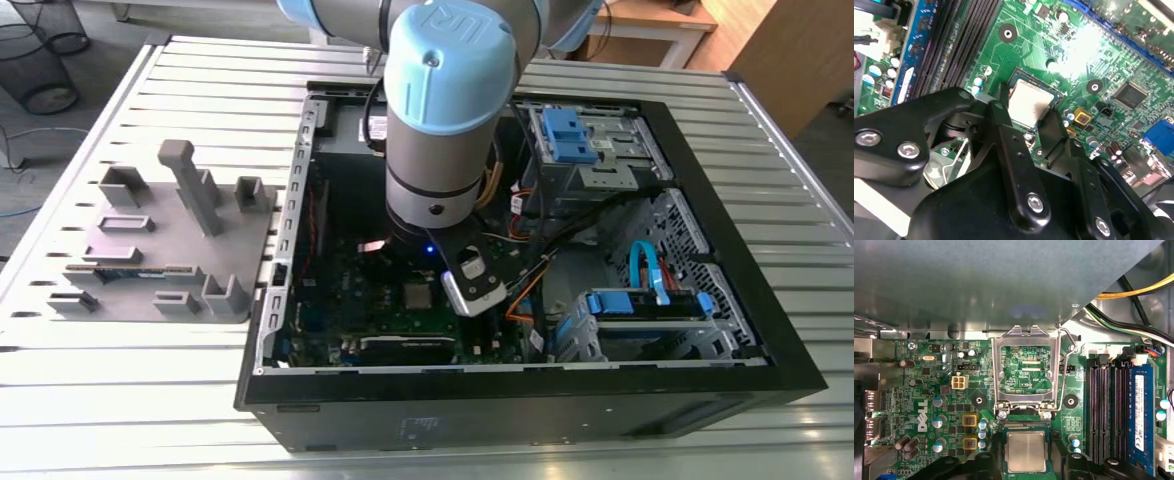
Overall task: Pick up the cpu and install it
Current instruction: 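Place the cpu into insertion slot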
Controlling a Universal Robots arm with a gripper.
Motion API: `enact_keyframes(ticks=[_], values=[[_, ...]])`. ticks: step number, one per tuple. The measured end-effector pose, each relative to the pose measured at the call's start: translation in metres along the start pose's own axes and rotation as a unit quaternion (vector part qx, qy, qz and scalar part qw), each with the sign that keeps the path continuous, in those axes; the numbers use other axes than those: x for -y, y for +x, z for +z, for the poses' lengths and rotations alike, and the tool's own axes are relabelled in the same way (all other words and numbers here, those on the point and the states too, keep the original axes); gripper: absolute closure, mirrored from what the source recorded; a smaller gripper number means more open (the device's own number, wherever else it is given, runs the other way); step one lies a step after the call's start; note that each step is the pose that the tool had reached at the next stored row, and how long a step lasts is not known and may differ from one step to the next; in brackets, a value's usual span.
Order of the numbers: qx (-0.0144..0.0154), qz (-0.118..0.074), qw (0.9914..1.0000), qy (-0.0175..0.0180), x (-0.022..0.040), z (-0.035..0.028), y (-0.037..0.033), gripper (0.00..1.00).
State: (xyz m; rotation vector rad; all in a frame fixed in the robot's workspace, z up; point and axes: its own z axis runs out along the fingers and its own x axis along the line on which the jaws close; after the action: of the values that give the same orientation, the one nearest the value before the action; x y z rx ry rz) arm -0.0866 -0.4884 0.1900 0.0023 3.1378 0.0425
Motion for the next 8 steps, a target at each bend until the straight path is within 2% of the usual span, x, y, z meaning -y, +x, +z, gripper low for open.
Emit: enact_keyframes(ticks=[1, 8], values=[[-0.0001, 0.000, 1.00000, 0.0000, 0.0000, 0.0000, 0.0000, 0.54], [-0.0002, 0.000, 1.00000, 0.0001, 0.0000, -0.0004, 0.0001, 0.55]])
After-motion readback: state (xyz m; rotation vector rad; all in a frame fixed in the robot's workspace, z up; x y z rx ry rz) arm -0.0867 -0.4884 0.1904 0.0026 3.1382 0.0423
